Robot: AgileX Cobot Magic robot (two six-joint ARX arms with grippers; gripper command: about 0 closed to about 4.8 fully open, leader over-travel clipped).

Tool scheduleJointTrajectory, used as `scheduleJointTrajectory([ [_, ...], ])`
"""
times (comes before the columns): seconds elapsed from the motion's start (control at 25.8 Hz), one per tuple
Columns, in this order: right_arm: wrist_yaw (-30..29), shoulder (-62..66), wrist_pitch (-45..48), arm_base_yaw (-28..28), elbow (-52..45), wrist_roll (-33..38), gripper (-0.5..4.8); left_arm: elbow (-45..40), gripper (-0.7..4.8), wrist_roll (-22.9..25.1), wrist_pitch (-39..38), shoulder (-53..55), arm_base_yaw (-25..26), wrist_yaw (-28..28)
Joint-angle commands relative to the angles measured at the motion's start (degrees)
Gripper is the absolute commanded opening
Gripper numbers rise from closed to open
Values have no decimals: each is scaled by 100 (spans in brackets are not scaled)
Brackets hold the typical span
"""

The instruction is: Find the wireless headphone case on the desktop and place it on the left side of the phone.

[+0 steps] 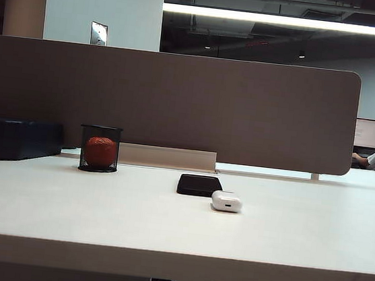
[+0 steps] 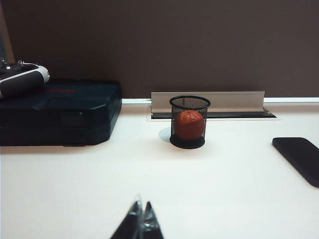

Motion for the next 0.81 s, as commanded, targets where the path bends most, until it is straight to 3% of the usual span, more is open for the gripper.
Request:
scheduleJointTrajectory([
  [0.04,-24,7,77,4,2,9,-6,4,-5,0,50,4,9,15],
  [0.43,-28,4,361,4,28,11,-6,7,-5,2,57,4,9,15],
  [0.81,-33,9,35,7,826,540,-6,4,-5,0,52,4,9,15],
])
